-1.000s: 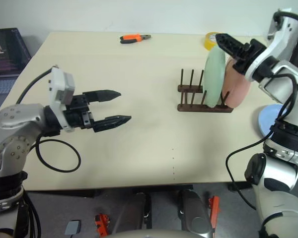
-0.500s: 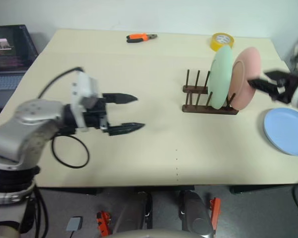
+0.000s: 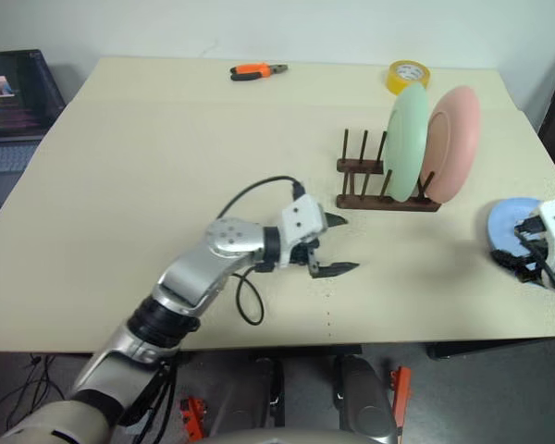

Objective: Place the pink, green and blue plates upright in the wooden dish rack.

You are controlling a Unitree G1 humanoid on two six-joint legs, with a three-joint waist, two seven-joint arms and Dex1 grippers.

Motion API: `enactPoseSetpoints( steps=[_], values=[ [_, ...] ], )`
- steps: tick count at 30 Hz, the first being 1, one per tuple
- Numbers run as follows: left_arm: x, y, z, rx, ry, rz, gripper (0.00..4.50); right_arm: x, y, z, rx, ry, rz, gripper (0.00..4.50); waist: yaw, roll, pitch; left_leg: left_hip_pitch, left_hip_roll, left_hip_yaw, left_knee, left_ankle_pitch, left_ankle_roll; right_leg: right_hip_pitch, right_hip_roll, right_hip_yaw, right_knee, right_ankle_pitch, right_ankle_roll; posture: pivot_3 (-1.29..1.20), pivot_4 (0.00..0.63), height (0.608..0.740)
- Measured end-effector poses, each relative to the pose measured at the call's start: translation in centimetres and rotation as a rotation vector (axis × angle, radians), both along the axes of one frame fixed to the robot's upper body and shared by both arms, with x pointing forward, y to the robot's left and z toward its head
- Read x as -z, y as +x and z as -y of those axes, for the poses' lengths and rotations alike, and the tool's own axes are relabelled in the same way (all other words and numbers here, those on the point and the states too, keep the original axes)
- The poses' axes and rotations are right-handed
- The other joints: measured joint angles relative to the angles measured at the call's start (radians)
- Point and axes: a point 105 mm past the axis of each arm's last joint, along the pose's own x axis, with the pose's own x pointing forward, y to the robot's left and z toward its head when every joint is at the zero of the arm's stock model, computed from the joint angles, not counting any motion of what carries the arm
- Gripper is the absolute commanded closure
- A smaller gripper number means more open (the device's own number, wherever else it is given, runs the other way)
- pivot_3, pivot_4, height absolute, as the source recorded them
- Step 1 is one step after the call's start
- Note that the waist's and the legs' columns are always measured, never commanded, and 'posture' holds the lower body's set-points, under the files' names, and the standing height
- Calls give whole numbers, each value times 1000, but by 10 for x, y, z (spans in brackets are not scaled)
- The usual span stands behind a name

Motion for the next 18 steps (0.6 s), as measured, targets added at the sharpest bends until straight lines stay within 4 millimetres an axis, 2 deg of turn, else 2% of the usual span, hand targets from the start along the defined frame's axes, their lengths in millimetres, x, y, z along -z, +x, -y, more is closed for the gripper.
enactPoseSetpoints(
  steps=[5,6,8,15,18],
  values=[
    [-3,7,2,-14,27,48,0,27,3,7,36,-58,-36,1335,-3,2,-1,0,0,0,0,0,0,0,0,0,0,0,0,0,150,740],
    [-3,7,2,-15,30,49,0,27,5,8,31,-79,-22,1500,-4,2,-1,0,0,0,0,0,0,1,0,0,0,1,1,0,150,740],
    [-3,6,4,-9,23,48,0,28,8,13,34,-126,-9,1971,-5,2,-1,0,0,0,1,0,0,2,0,0,-1,1,1,0,150,740],
    [-2,8,4,-12,30,72,0,33,12,8,4,-133,17,4413,-4,1,-2,1,-1,0,2,0,1,4,-1,1,-1,2,3,0,150,740],
    [2,10,4,-19,33,57,0,30,12,11,9,-144,26,4462,-4,0,-2,2,-1,-1,3,0,1,6,-1,0,-2,2,3,0,150,740]
  ],
)
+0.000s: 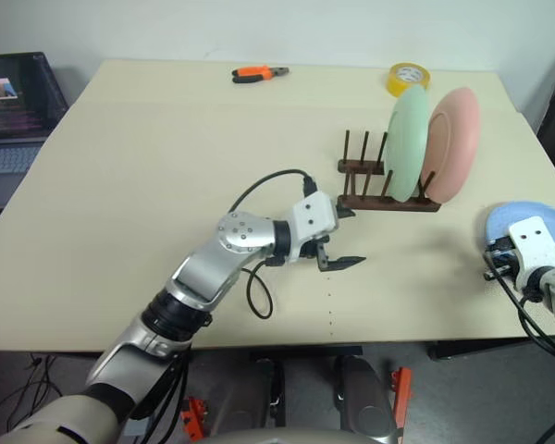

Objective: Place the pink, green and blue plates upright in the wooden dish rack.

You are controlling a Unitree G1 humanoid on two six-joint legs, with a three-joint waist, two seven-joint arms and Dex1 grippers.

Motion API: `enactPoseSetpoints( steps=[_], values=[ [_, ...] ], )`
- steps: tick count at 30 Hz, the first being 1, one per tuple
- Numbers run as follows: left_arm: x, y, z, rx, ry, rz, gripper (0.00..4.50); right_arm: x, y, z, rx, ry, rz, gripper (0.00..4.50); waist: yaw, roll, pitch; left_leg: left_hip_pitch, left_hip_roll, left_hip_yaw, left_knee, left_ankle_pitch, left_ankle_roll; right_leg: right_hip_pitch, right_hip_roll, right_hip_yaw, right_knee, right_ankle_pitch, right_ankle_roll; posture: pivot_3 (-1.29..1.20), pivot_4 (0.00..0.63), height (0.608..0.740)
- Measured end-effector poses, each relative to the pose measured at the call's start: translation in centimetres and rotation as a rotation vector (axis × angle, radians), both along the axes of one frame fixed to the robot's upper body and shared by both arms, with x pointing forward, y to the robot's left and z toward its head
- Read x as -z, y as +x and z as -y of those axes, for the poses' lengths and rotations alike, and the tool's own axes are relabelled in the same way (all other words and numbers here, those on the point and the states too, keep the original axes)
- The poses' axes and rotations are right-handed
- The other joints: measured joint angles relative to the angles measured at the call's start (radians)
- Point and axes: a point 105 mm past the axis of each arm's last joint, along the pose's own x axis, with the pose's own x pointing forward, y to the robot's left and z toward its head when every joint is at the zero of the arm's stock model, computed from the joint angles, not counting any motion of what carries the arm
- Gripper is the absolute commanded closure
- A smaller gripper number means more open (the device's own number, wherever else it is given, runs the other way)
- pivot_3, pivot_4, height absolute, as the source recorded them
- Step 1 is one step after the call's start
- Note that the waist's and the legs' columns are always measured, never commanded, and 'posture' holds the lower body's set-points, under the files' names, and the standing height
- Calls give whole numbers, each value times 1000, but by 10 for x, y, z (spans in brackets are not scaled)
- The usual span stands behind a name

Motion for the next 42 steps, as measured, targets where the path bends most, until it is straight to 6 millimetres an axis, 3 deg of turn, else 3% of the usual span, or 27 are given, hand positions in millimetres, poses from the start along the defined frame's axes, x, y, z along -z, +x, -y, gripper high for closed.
enactPoseSetpoints(
  steps=[5,9,14,17,21,24,30,36,40,42],
  values=[
    [-4,6,1,-1,-14,6,0,-6,-2,-4,-5,54,7,4462,1,0,0,0,0,0,-1,0,0,0,0,0,0,0,0,0,150,740],
    [-14,8,0,23,-35,23,0,-29,-3,-19,-44,176,79,4462,-3,1,0,0,0,0,-2,0,0,-2,1,1,0,3,5,0,150,740],
    [-32,7,-7,76,-90,17,0,-92,-6,-37,-101,309,256,4462,-1,2,0,0,1,0,-1,0,0,-1,1,0,1,3,5,0,150,740],
    [-39,5,-16,122,-104,5,0,-121,-18,-35,-102,350,301,4462,0,4,0,-1,0,0,-1,0,0,-2,0,0,1,3,5,0,150,740],
    [-50,5,-22,159,-127,10,0,-180,-34,-23,-84,322,473,4462,4,4,0,-1,0,1,-1,-1,1,-2,0,0,0,3,5,0,150,740],
    [-55,5,-20,183,-135,18,0,-209,-40,-32,-138,355,581,4462,2,4,0,-1,0,0,-1,-1,1,-1,0,0,0,3,5,0,150,740],
    [-70,13,-24,152,-230,28,0,-255,-42,-74,-345,485,762,4462,-5,5,-1,0,1,0,-1,0,2,-2,1,2,1,4,5,0,150,740],
    [-94,31,-41,-5,-365,85,0,-276,-31,-128,-599,720,826,4462,-5,6,-1,-1,1,0,-1,0,2,-3,1,4,2,5,6,0,150,740],
    [-91,38,-56,-105,-400,91,0,-285,-27,-156,-719,837,815,4462,-4,6,-1,-1,2,1,-1,0,2,-3,1,4,2,5,6,0,150,740],
    [-82,39,-73,-180,-389,95,0,-290,-21,-172,-781,915,807,4462,-6,6,-1,-1,2,1,-2,0,2,-4,1,6,3,5,6,0,150,740]
  ],
)
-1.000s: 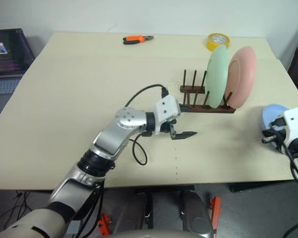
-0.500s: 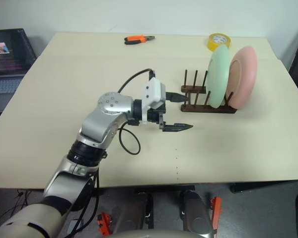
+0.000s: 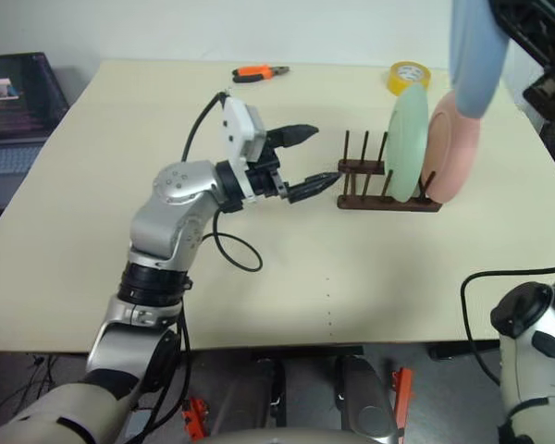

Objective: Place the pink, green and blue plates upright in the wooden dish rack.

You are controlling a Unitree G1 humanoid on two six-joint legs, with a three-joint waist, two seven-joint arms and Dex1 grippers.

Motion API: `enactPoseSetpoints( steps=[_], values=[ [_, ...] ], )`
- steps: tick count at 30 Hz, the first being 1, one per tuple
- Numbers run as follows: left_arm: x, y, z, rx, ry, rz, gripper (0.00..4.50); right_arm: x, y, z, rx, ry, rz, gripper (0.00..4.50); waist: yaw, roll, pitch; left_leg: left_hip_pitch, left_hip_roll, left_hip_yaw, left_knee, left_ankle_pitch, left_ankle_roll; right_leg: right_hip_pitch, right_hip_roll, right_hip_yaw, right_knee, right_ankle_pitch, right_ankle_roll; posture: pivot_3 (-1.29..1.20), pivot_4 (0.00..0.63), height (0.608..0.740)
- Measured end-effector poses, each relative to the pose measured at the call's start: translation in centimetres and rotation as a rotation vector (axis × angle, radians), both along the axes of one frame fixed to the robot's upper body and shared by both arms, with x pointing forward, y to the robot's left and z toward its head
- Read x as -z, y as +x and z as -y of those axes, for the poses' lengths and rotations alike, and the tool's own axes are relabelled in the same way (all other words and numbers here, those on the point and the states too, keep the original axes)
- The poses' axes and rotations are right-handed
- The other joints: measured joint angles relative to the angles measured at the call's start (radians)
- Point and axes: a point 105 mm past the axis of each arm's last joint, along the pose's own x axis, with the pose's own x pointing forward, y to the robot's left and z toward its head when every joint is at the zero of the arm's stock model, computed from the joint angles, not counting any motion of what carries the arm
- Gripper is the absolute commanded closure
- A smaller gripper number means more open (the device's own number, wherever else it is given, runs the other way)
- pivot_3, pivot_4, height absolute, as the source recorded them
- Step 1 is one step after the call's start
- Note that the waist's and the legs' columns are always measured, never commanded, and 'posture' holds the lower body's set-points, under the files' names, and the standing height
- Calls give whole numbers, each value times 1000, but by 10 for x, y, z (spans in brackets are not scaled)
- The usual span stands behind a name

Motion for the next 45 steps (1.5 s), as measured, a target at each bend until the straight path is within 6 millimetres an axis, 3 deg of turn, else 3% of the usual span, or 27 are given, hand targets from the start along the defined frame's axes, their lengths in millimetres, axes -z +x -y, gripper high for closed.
enactPoseSetpoints(
  steps=[8,18,28,40,45],
  values=[
    [24,-8,-41,-186,45,-38,0,10,34,-31,-192,96,-109,4462,0,0,0,0,0,0,1,0,1,-1,0,0,2,0,0,0,150,740],
    [28,-24,-46,-241,69,-11,0,52,81,-56,-229,167,-276,4462,3,0,0,0,0,0,1,1,1,-2,0,0,4,0,-1,0,150,740],
    [29,-30,-52,-268,87,-9,0,73,98,-54,-184,238,-329,4462,2,0,0,2,0,1,1,1,1,-2,0,0,8,-1,-2,0,150,740],
    [29,-32,-52,-265,87,-19,0,92,105,-48,-121,220,-366,4462,2,0,0,3,1,1,0,1,1,-2,0,-1,11,-3,-6,0,150,740],
    [29,-32,-52,-263,89,-24,0,110,113,-46,-72,199,-421,4462,2,0,0,3,1,1,1,1,1,-2,0,-1,11,-4,-6,0,150,740]
  ],
)
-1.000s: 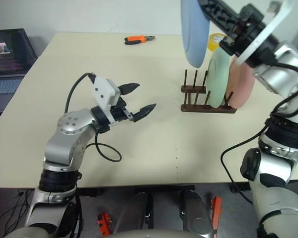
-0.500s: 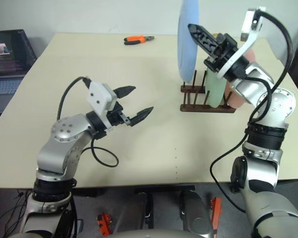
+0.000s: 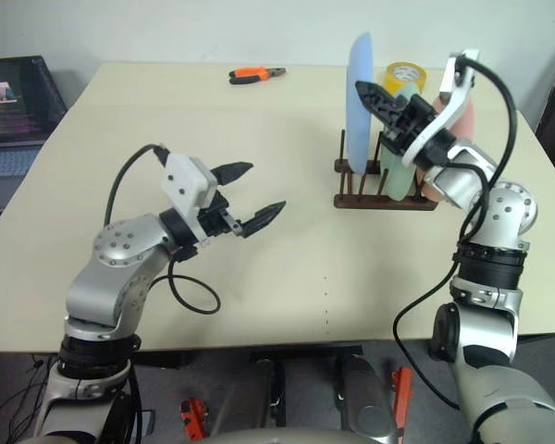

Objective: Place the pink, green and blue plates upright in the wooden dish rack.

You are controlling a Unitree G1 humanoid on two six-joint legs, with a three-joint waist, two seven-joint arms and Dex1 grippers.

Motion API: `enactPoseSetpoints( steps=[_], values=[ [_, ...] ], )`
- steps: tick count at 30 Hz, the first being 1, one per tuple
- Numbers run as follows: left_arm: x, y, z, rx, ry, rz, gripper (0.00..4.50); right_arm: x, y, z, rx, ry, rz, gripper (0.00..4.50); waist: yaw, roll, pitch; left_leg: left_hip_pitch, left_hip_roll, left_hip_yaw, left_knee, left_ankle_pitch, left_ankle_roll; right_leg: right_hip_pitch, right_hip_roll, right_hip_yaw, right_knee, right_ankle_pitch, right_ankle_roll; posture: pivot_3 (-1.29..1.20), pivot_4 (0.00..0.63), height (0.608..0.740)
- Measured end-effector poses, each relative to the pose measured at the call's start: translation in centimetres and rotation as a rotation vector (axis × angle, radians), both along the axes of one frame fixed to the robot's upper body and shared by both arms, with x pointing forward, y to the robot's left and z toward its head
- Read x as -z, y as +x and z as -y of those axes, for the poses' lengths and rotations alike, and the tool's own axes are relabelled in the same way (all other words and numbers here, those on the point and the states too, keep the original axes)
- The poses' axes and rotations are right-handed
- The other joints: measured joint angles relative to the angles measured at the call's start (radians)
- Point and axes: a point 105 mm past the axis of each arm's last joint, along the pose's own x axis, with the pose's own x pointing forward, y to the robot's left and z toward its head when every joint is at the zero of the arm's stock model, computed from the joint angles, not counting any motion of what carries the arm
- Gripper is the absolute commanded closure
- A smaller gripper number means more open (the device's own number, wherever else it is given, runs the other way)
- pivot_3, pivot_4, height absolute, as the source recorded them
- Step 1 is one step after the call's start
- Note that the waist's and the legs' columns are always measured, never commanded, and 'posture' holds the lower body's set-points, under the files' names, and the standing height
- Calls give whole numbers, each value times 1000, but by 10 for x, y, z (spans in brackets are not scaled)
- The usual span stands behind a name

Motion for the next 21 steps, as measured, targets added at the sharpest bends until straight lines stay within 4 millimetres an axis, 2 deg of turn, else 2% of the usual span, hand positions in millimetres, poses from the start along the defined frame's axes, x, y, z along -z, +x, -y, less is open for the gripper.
enactPoseSetpoints(
  steps=[4,7,10,13,15,21],
  values=[
    [1,0,0,1,1,-5,0,2,2,1,19,-11,-2,4462,0,0,0,0,0,0,0,0,0,0,0,-1,0,0,0,0,150,740],
    [1,0,0,-1,3,-10,0,3,3,2,25,-14,-1,3822,0,0,0,0,0,0,0,0,0,0,0,-1,0,0,0,0,150,740],
    [1,0,-1,-1,4,-11,0,3,3,2,23,-13,0,2859,0,0,0,0,0,0,0,0,0,0,0,0,0,0,0,0,150,740],
    [1,0,0,-1,4,-12,0,3,3,2,24,-23,8,1660,0,0,0,0,0,0,0,0,0,0,0,-1,0,0,-1,0,150,740],
    [1,0,-1,-1,5,-13,0,4,4,2,33,-33,10,1085,0,0,0,0,0,0,0,0,0,0,0,-1,0,0,-1,0,150,740],
    [1,0,-1,-1,9,-14,0,-1,6,5,63,-37,41,1085,0,0,0,0,0,0,0,0,0,0,0,-1,0,-1,-1,0,150,740]
  ],
)
